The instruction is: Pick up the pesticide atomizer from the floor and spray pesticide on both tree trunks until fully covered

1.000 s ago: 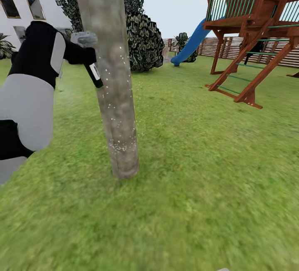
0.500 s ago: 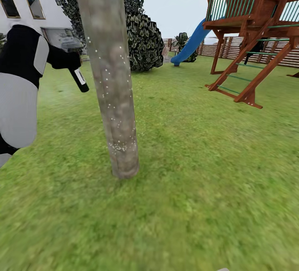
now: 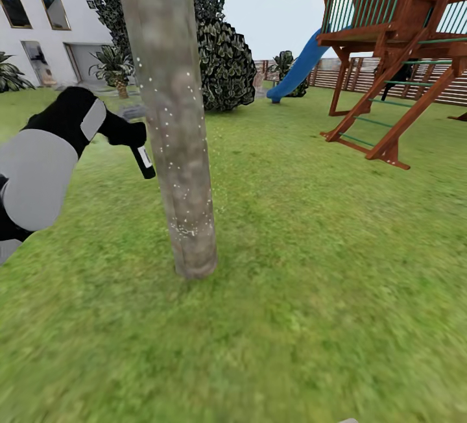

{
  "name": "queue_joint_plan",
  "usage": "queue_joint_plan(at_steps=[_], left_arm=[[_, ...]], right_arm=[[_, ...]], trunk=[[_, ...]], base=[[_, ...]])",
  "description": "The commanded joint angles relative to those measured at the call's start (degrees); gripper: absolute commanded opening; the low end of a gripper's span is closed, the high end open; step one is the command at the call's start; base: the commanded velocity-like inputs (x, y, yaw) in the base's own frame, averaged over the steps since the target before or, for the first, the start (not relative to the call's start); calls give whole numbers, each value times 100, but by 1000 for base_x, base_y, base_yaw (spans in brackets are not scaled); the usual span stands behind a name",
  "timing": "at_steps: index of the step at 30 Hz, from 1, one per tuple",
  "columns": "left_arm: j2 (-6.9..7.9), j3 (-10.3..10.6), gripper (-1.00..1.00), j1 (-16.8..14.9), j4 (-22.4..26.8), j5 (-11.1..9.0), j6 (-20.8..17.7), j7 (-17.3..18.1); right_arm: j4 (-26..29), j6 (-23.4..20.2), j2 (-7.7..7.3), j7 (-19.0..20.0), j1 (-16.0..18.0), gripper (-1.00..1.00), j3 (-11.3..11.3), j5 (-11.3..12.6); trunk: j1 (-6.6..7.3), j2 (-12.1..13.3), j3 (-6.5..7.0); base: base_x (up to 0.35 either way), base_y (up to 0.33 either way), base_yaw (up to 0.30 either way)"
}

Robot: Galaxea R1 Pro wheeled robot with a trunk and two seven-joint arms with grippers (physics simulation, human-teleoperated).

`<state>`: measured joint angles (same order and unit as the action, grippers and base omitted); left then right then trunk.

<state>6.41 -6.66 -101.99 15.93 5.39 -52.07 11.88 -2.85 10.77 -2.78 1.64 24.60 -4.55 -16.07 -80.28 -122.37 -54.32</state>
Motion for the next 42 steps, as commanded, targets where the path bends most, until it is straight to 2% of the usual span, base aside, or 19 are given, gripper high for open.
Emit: queue_joint_plan(at_steps=[1, 5, 8, 12, 14, 15, 17, 18, 20, 22, 31, 35, 39, 42], left_arm=[[-20, -37, -100, -5, -66, 69, 32, 189], [-102, -32, -100, -5, -122, 72, 92, 1119], [-112, -31, -100, -5, -124, 70, 99, 1290], [-114, -37, -100, -5, -244, 75, 108, 1337], [-124, -37, -100, -5, -365, 76, 263, 1341], [-188, -37, -100, -5, -437, 76, 455, 1342], [-336, -37, -100, -5, -684, 80, 536, 1340], [-422, -37, -100, -5, -864, 83, 660, 1337], [-511, -37, -100, -4, -1275, 85, 1288, 1341], [-528, -37, -100, 1, -1371, 90, 1457, 1342], [-520, -30, -100, 50, -1417, 125, 1542, 1318], [-502, -24, -100, 294, -1417, 135, 1653, 1303], [-450, -18, -100, 747, -1417, 152, 2161, 1292], [-280, -14, -100, 1163, -1411, 160, 2698, 1270]], right_arm=[[-23, 40, -3, 12, 10, 100, -47, -36], [-24, 40, -3, 12, 10, 100, -46, -36], [-23, 40, -3, 12, 10, 100, -47, -36], [-22, 40, -3, 12, 10, 100, -48, -36], [-22, 40, -3, 12, 10, 100, -47, -36], [-22, 40, -3, 12, 10, 100, -46, -36], [-22, 40, -3, 12, 10, 100, -47, -36], [-22, 40, -3, 12, 10, 100, -47, -36], [-22, 40, -3, 12, 10, 100, -46, -36], [-22, 40, -3, 12, 10, 100, -47, -36], [-23, 40, -3, 12, 10, 100, -46, -36], [-22, 40, -3, 12, 10, 100, -46, -36], [-22, 40, -3, 12, 10, 100, -46, -36], [-22, 40, -3, 12, 10, 100, -49, -36]], trunk=[[2, -3, -4], [2, -3, -4], [2, -3, -4], [2, -3, -4], [2, -3, -4], [2, -3, -4], [2, -3, -4], [2, -3, -4], [2, -3, -4], [2, -3, -4], [2, -3, -4], [2, -3, -4], [2, -3, -4], [2, -3, -4]], base=[[0, 0, 0], [0, 0, 0], [0, 0, 0], [0, 0, 0], [0, 0, 0], [0, 0, 0], [0, 0, 0], [0, 0, 0], [0, 0, 0], [-73, 0, 0], [-270, 0, 0], [-348, 0, 0], [-198, 0, 0], [-28, 0, 0]])
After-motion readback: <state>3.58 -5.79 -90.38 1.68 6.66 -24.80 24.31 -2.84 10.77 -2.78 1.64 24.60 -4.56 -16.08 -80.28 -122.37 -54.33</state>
